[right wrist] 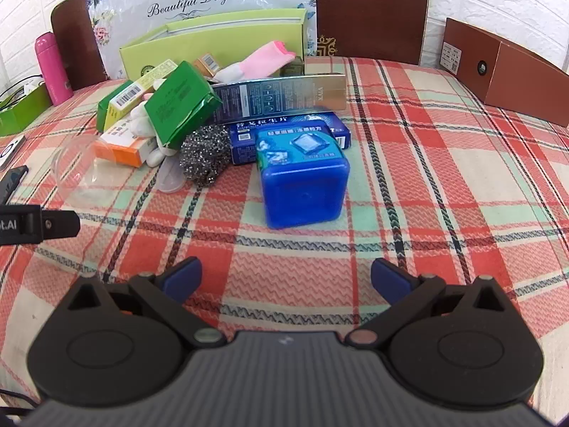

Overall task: Organize objects
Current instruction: 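Grasp the blue square container with the right tool while the left tool grasps the clear plastic cup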

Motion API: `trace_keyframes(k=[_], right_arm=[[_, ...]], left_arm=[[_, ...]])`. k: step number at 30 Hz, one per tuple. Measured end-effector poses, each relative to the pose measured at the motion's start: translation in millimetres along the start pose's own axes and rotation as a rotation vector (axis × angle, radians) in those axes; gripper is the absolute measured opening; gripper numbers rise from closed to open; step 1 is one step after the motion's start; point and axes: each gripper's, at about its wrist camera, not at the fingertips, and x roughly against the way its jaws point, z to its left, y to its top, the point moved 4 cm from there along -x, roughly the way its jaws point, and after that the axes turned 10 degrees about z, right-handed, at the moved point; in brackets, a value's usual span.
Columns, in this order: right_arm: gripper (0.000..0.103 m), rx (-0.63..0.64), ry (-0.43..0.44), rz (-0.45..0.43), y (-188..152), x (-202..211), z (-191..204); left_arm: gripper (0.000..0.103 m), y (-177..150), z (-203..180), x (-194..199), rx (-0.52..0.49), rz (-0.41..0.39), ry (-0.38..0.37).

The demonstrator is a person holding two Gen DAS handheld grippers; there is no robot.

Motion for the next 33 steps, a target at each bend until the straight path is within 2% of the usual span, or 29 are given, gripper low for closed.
trace_keyframes(k=[16, 24, 28, 30, 33], right_arm=[[0.103, 0.002, 0.002, 0.023, 5, -9, 1], [0.103, 0.019, 0.002, 0.022, 11, -15, 1], [0.103, 0.022, 0.006, 0.0, 17, -15, -2], [0.103, 0.037, 0.01, -0.038, 21, -13, -3], [0.103, 0.067, 0.014, -0.093, 28, -14, -5]], left_arm=[[0.103, 4, 1, -7, 0.017, 0.015, -0.013], [0.103, 27, 3, -4, 0.001, -0.048, 0.015], [0.103, 43, 3, -8, -0.009, -0.078, 0.024], [0.103, 49, 5, -14, -0.003, -0.074, 0.035], [0.093, 53, 11, -23, 0.024, -0.05, 0.021]])
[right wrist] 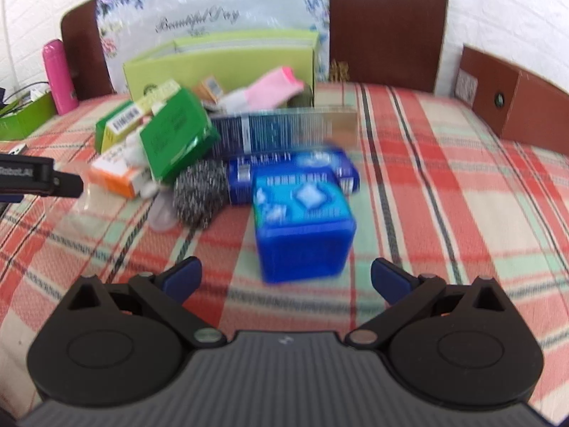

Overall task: Organize objects
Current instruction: 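Grasp the blue square container with the right tool while the left tool grasps the clear plastic cup, then carry both items into the lime-green box and open both tools to release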

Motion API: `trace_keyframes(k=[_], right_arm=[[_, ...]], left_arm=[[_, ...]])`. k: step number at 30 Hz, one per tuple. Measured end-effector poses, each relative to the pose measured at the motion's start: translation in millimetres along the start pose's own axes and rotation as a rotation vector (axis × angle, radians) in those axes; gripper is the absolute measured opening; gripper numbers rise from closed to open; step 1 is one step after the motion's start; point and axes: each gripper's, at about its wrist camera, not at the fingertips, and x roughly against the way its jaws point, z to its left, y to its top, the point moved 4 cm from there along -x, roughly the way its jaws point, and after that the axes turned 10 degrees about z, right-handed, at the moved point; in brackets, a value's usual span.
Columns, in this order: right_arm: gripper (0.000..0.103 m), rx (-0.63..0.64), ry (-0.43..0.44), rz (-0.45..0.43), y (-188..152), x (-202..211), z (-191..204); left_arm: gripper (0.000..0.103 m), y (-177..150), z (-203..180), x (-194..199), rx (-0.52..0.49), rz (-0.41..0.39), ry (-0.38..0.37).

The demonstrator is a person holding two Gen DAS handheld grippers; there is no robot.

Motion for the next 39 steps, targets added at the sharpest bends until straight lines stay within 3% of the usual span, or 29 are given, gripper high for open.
trace_keyframes(k=[3, 10, 12, 15, 17, 19, 22, 27, 28, 33, 39], right_arm=[[0.103, 0.036, 0.0, 0.033, 5, -11, -1], [0.103, 0.059, -0.023, -0.007, 15, -21, 2], [0.093, 0.067, -0.02, -0.016, 16, -23, 3], [0.074, 0.056, 0.013, -0.018, 17, -26, 4], [0.054, 0.055, 0.024, -0.028, 16, -25, 4], [0.054, 0.053, 0.058, -0.038, 15, -23, 4], [0.054, 0.084, 0.084, -0.047, 9, -18, 9], [0.054, 0.084, 0.172, -0.078, 2, 0, 13], [0.054, 0.076, 0.196, -0.094, 3, 5, 13], [0.054, 0.06, 0.286, -0.245, 26, 40, 11], [0.054, 0.125, 0.282, -0.437, 82, 64, 18]], left_arm=[[0.088, 1, 6, -8, 0.036, 0.032, -0.022], [0.054, -1, 12, -21, 0.055, 0.075, -0.061], [0.039, -1, 13, -23, 0.054, 0.078, -0.087], [0.032, -1, 16, -24, 0.057, 0.055, -0.116], [0.032, -2, 21, -25, 0.072, 0.041, -0.138], [0.032, -4, 26, -25, 0.113, 0.026, -0.179], [0.015, -7, 33, -25, 0.136, 0.014, -0.225], [0.008, -9, 34, -7, 0.087, -0.012, -0.258], [0.002, -7, 32, 0, 0.067, -0.03, -0.269], [0.001, 23, 16, 39, -0.027, -0.172, -0.345], [0.001, 76, -3, 60, -0.057, -0.29, -0.409]])
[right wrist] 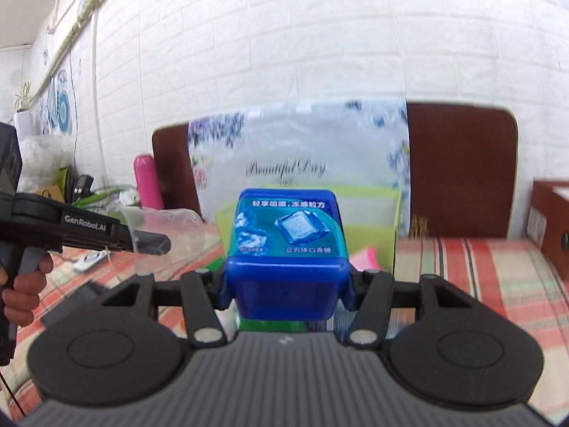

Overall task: Organize objects
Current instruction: 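Carry both items into the lime-green box and open both tools to release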

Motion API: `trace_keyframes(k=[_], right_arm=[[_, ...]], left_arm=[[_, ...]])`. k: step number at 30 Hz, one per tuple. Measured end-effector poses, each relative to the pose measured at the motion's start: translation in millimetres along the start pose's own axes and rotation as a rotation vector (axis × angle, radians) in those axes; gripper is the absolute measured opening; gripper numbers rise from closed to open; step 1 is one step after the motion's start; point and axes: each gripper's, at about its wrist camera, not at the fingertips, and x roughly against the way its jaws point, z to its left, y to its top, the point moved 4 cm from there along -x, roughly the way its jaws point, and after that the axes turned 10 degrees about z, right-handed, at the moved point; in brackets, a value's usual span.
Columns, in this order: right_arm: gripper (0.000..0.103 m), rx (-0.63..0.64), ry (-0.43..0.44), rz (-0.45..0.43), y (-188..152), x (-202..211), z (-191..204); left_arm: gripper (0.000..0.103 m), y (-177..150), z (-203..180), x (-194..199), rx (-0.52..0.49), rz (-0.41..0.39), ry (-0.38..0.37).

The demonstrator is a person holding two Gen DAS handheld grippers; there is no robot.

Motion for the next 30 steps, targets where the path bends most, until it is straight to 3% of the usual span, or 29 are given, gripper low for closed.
trace_keyframes(k=[5, 12, 19, 27, 28, 29, 30], right_arm=[[0.054, -0.001, -0.053, -0.037, 41, -35, -11], [0.054, -0.061, -0.115, 0.051, 62, -124, -35], [0.054, -0.081, -0.124, 0.195, 68, -211, -52], [0.054, -0.067, -0.131, 0.324, 65, -275, -58], [0.055, -0.062, -0.138, 0.339, 64, -281, -57], [0.065, -0.056, -0.144, 0.354, 63, -285, -57], [0.073, -0.042, -0.142, 0.372, 62, -290, -57]], left_arm=[[0.001, 44, 1, -17, 0.018, -0.053, 0.02], [0.001, 96, 19, -87, 0.034, -0.009, 0.092], [0.001, 112, 29, -157, 0.039, 0.075, 0.134], [0.003, 110, 40, -201, 0.023, 0.108, 0.197], [0.014, 110, 42, -204, 0.022, 0.099, 0.227], [0.042, 109, 44, -206, 0.025, 0.098, 0.264], [0.051, 108, 47, -207, 0.033, 0.103, 0.297]])
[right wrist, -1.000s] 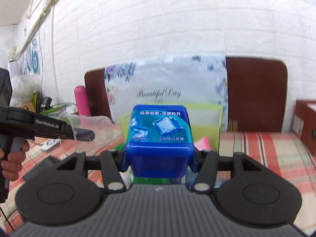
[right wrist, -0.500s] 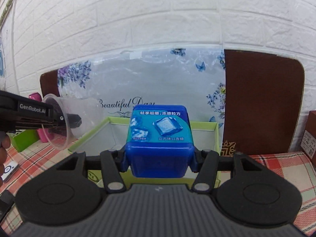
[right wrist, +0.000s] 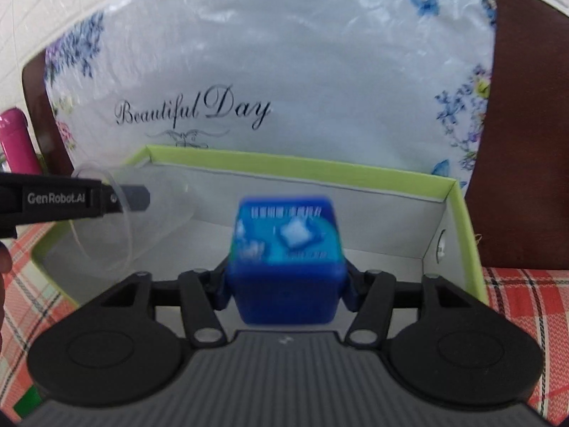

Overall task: Organize objects
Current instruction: 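Carry both items into the lime-green box and open both tools to release, then grasp the steel wool scrubber with the right tool while the left tool grasps the dark green box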

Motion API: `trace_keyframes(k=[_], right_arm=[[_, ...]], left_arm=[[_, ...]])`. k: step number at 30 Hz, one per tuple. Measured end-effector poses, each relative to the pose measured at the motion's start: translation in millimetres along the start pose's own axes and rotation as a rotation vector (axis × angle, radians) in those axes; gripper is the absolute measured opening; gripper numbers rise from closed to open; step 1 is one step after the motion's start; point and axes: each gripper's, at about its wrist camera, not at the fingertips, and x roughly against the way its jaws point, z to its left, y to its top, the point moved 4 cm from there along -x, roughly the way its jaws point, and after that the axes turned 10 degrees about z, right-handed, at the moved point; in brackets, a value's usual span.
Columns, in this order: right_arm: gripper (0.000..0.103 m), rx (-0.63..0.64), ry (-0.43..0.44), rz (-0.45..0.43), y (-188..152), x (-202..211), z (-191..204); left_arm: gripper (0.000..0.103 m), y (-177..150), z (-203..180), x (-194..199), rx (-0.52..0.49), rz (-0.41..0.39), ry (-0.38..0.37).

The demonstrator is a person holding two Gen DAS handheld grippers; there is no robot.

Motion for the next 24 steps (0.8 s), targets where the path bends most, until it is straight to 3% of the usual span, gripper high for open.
trace_keyframes(k=[1, 3, 5, 8, 14, 18, 24], right_arm=[[0.087, 0.019, -0.004, 0.01, 0, -2, 1], [0.091, 0.042, 0.003, -0.02, 0, 5, 2], [0.103, 0.068, -0.003, -0.045, -1, 18, 2], [0.103, 0.067, -0.046, -0.138, 0, 49, -1], [0.103, 0.017, -0.024, -0.225, -10, 118, -13], [0.103, -0.013, 0.004, -0.253, -35, 162, -17], [0.103, -0.042, 0.018, -0.262, -101, 210, -22]], left_arm=[[0.057, -2, 0, 1, 0.0, 0.006, -0.021], [0.063, -7, 0, 12, 0.009, -0.003, -0.044], [0.069, -11, -2, 27, 0.004, -0.014, -0.041], [0.073, -11, -2, 54, -0.008, -0.018, -0.077], [0.074, -32, 5, 106, 0.042, 0.027, -0.064], [0.082, -65, 8, 141, 0.08, 0.029, -0.089], [0.086, -138, 14, 162, 0.15, 0.104, -0.119]])
